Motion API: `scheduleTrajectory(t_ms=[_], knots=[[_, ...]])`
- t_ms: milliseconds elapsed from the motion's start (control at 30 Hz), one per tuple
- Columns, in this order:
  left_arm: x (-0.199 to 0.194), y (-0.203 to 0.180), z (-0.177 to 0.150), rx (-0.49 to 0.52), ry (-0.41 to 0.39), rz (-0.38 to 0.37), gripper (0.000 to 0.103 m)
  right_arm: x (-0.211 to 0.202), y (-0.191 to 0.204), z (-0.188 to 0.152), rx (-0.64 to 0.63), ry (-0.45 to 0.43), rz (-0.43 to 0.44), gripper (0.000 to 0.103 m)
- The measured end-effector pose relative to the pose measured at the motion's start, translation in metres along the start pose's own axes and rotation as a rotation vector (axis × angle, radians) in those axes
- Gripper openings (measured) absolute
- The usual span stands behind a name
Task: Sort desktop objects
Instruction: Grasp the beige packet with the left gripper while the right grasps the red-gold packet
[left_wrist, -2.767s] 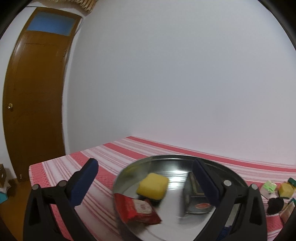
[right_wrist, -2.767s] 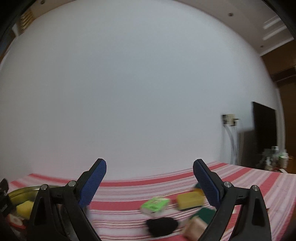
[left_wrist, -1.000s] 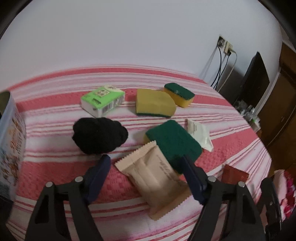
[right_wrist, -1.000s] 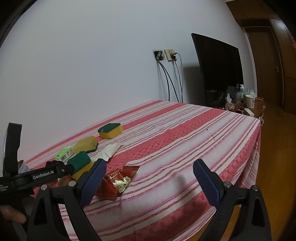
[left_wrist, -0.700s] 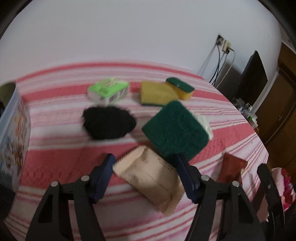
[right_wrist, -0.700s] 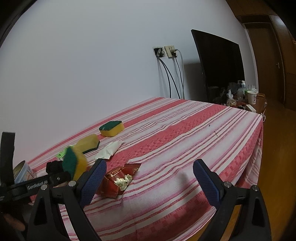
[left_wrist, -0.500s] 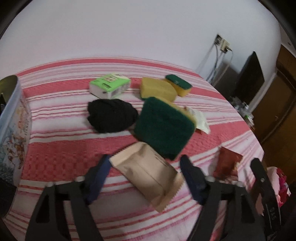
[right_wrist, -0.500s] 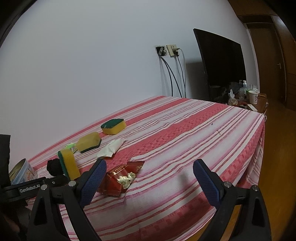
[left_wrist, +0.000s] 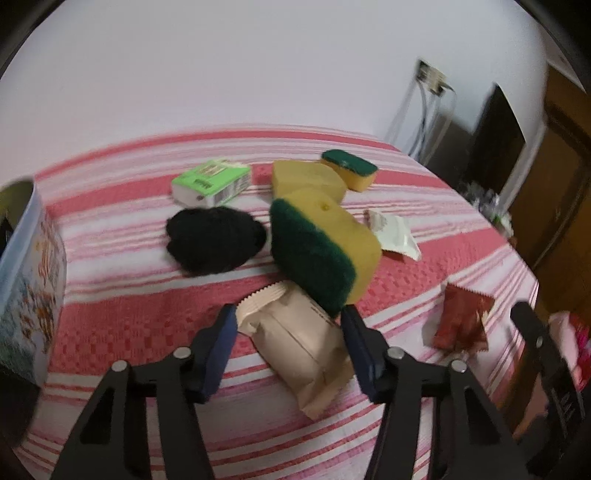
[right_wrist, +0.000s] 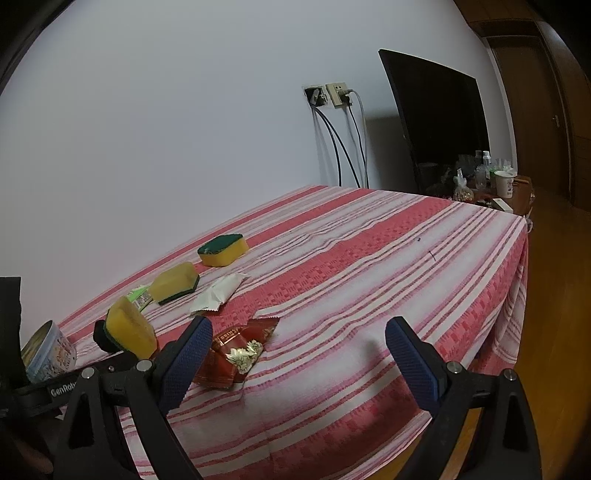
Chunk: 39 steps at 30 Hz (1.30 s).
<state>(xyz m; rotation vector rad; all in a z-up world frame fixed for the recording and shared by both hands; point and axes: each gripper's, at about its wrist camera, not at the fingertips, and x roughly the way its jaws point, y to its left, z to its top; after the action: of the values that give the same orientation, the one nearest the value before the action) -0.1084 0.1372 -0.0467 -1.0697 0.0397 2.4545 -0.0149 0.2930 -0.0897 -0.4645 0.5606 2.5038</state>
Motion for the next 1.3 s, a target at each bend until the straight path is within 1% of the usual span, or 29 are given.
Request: scheduleTrajectory(t_ms=[67, 133, 167, 233, 300, 333, 400, 433, 467, 533, 567, 600, 667, 700, 767, 833, 867, 900, 967, 1067, 1133, 1233, 1300], knots=[[-0.001, -0.003, -0.001, 0.024, -0.003, -0.002, 0.051, 0.001, -0.001, 0.000, 0.002, 0.005, -0.002, 0.097], [-0.003, 0.000, -0.001, 0.028, -0.003, -0.012, 0.047, 0.003, -0.003, 0.000, 0.010, 0.015, -0.002, 0.097], [-0.007, 0.002, -0.002, 0.029, -0.009, -0.018, 0.031, 0.004, -0.005, 0.000, 0.014, 0.018, -0.001, 0.097], [-0.014, 0.009, -0.002, 0.015, -0.027, -0.043, 0.032, 0.004, -0.006, 0.000, 0.016, 0.023, 0.003, 0.096], [-0.018, 0.015, -0.001, 0.005, -0.038, -0.050, 0.032, 0.006, -0.006, 0.000, 0.017, 0.038, 0.021, 0.097], [-0.018, 0.017, -0.001, 0.005, -0.038, -0.039, 0.032, 0.008, -0.005, 0.000, 0.016, 0.046, 0.033, 0.097], [-0.013, 0.022, -0.003, 0.003, -0.011, -0.010, 0.033, 0.012, -0.002, 0.000, 0.018, 0.073, 0.056, 0.096], [-0.014, 0.023, -0.004, 0.001, -0.014, -0.016, 0.033, 0.014, -0.002, -0.001, 0.025, 0.086, 0.065, 0.096], [-0.014, 0.023, -0.003, 0.004, -0.009, -0.014, 0.034, 0.015, -0.001, -0.002, 0.030, 0.091, 0.069, 0.096], [-0.014, 0.022, -0.002, 0.007, 0.010, 0.001, 0.038, 0.017, 0.000, -0.003, 0.033, 0.103, 0.074, 0.096], [-0.013, 0.024, -0.001, -0.009, 0.027, 0.003, 0.043, 0.018, 0.000, -0.003, 0.030, 0.106, 0.073, 0.096], [-0.012, 0.025, -0.002, -0.022, 0.037, 0.000, 0.054, 0.018, 0.001, -0.003, 0.028, 0.110, 0.075, 0.096], [-0.009, 0.028, -0.002, -0.050, 0.069, 0.006, 0.064, 0.019, 0.001, -0.003, 0.031, 0.110, 0.079, 0.097], [-0.008, 0.029, -0.003, -0.050, 0.065, 0.010, 0.064, 0.019, 0.001, -0.003, 0.031, 0.113, 0.082, 0.097], [-0.006, 0.023, -0.004, -0.020, 0.067, 0.040, 0.064, 0.022, 0.002, -0.004, 0.028, 0.126, 0.084, 0.097], [-0.005, 0.019, -0.006, 0.004, 0.057, 0.059, 0.062, 0.022, 0.003, -0.003, 0.023, 0.126, 0.082, 0.097], [-0.004, 0.017, -0.008, 0.016, 0.043, 0.076, 0.052, 0.023, 0.004, -0.003, 0.018, 0.131, 0.084, 0.097], [-0.004, 0.016, -0.008, 0.030, 0.034, 0.087, 0.039, 0.025, 0.005, -0.002, 0.017, 0.141, 0.086, 0.097], [-0.004, 0.017, -0.008, 0.046, 0.027, 0.086, 0.039, 0.028, 0.006, 0.000, 0.020, 0.150, 0.078, 0.097], [-0.004, 0.018, -0.009, 0.058, 0.021, 0.086, 0.037, 0.034, 0.008, 0.004, 0.039, 0.168, 0.103, 0.096], [-0.004, 0.020, -0.008, 0.058, 0.014, 0.081, 0.037, 0.038, 0.011, 0.006, 0.040, 0.182, 0.101, 0.092], [-0.004, 0.022, -0.008, 0.047, 0.004, 0.070, 0.037, 0.041, 0.020, 0.004, 0.012, 0.201, 0.114, 0.081], [-0.005, 0.025, -0.007, 0.033, 0.002, 0.056, 0.036, 0.045, 0.030, 0.001, -0.046, 0.203, 0.079, 0.067]])
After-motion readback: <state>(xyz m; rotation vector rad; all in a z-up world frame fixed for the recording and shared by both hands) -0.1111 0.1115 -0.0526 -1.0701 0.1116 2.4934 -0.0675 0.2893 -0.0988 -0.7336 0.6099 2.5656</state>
